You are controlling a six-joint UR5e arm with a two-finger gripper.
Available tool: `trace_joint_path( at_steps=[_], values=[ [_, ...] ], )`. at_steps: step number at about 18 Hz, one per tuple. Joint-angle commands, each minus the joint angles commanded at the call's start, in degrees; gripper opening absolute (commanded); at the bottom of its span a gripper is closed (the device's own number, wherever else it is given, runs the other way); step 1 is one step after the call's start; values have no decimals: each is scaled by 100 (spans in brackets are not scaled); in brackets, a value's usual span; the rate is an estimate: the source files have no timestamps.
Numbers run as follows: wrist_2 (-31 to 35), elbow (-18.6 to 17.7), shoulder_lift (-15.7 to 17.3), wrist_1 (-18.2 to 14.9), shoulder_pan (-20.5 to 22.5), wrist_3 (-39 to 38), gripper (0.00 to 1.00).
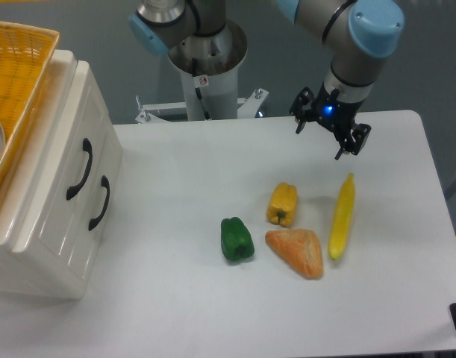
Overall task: Slide open the top white drawer
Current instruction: 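Move the gripper across the table toward the upper drawer's black handle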
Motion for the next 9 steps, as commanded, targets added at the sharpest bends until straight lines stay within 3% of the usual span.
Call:
trace_joint_path(
  at_steps=[9],
  values=[
    [185,-61,-158,17,-44,-9,100]
  ],
)
